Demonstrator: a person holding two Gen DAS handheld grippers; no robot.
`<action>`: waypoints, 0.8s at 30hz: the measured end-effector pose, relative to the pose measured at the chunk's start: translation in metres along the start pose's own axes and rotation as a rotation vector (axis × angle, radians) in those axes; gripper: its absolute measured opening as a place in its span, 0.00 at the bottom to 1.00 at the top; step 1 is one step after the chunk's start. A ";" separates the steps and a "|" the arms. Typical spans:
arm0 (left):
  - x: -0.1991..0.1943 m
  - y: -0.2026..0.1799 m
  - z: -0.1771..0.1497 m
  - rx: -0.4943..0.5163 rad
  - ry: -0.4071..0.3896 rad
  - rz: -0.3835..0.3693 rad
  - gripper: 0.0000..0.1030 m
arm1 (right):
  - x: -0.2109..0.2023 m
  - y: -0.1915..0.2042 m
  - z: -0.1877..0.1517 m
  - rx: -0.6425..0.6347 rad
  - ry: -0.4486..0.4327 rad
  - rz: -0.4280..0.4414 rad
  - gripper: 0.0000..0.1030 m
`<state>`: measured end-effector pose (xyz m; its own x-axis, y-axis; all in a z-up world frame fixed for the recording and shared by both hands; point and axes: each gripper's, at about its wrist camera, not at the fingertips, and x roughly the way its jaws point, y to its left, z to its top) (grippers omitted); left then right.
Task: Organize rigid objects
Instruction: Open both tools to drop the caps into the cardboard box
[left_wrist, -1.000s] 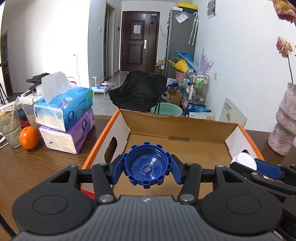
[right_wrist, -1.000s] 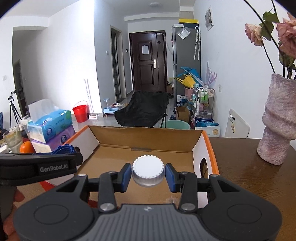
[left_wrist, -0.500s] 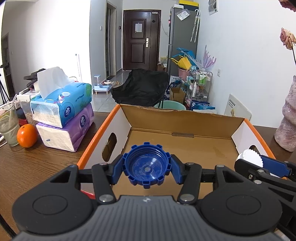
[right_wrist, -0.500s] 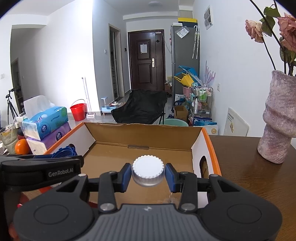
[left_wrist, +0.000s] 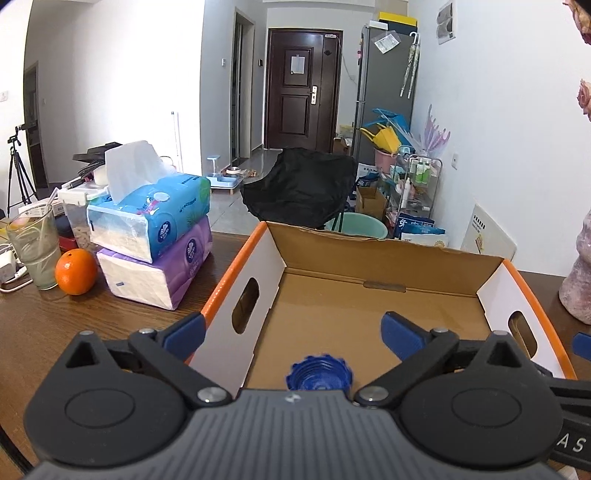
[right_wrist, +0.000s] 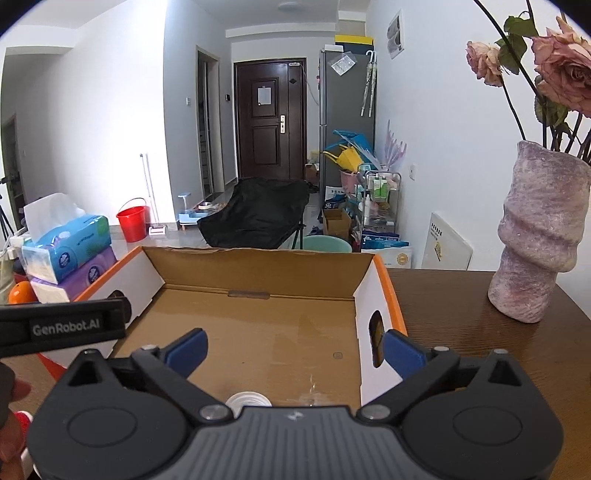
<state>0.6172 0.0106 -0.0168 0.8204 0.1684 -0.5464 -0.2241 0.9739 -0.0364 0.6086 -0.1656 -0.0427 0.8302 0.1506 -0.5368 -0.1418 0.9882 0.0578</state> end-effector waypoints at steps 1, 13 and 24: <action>0.000 0.000 0.000 0.000 0.002 0.003 1.00 | 0.000 -0.001 0.000 -0.001 0.002 0.000 0.99; -0.002 0.002 0.001 -0.013 0.006 0.018 1.00 | -0.004 -0.002 0.001 -0.002 0.001 -0.010 1.00; -0.019 0.006 0.001 -0.034 -0.009 0.007 1.00 | -0.019 -0.006 0.000 -0.008 -0.018 -0.026 1.00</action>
<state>0.6004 0.0139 -0.0055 0.8233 0.1768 -0.5393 -0.2475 0.9670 -0.0609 0.5939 -0.1744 -0.0327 0.8431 0.1254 -0.5230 -0.1242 0.9915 0.0376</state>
